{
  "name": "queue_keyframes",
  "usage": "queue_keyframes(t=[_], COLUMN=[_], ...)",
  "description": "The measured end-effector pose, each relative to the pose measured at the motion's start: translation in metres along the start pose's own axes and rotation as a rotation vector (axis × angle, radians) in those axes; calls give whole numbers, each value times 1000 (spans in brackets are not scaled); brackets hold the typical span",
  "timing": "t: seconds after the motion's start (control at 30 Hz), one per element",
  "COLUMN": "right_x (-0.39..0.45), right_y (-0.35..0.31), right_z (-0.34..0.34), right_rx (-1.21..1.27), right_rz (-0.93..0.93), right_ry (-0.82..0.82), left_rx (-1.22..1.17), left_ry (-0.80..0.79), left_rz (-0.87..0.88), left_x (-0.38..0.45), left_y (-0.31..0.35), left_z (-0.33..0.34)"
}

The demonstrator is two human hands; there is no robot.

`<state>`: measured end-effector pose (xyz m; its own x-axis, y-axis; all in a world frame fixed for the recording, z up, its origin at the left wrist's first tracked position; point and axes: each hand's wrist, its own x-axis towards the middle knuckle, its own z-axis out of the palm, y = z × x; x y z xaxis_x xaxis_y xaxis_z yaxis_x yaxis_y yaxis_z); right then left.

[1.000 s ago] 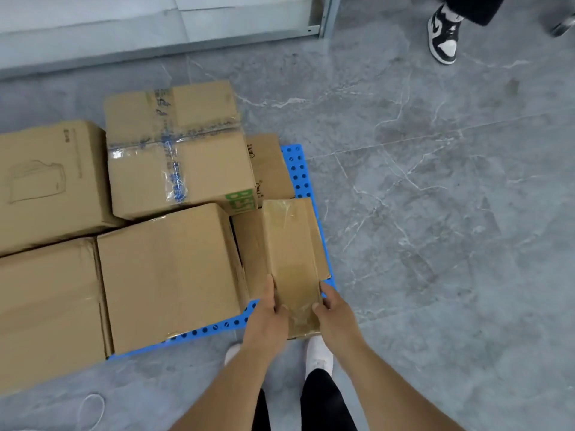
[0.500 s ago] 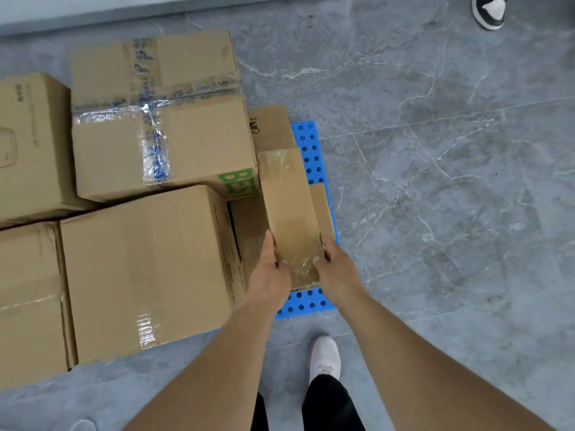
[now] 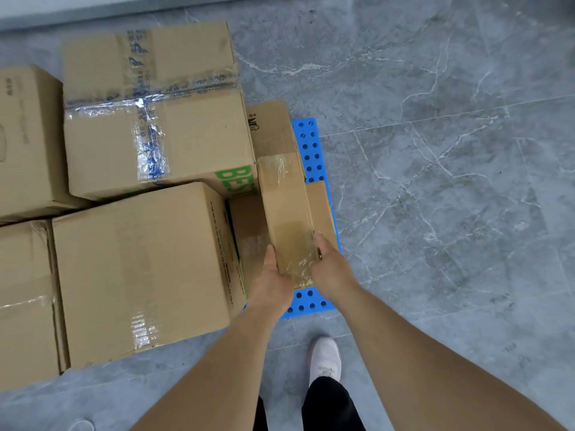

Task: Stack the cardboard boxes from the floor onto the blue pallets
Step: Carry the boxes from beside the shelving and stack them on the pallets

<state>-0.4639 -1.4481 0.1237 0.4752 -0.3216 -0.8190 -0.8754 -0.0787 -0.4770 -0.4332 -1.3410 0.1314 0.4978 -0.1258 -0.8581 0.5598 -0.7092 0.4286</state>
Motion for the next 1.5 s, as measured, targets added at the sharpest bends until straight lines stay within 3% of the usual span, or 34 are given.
queue_keyframes(t=[0.37,0.47,0.67,0.8,1.13,1.5], right_x=[7,11,29,40,53,-37], right_y=[15,20,25,31,33,-5], right_z=[4,5,-6,-14,-4,2], right_rx=[-2,-167,-167,-161,-73,-349], right_rz=[5,87,55,13,0,-67], right_ry=[107,167,231,218,166,186], left_rx=[-133,-108,-30,18,21,17], left_ry=[-54,-56,61,39,110,166], left_rz=[66,83,34,-37,29,52], left_x=[2,7,30,46,61,-24], left_y=[0,3,-3,-11,-26,-7], left_z=[2,7,13,18,16,-25])
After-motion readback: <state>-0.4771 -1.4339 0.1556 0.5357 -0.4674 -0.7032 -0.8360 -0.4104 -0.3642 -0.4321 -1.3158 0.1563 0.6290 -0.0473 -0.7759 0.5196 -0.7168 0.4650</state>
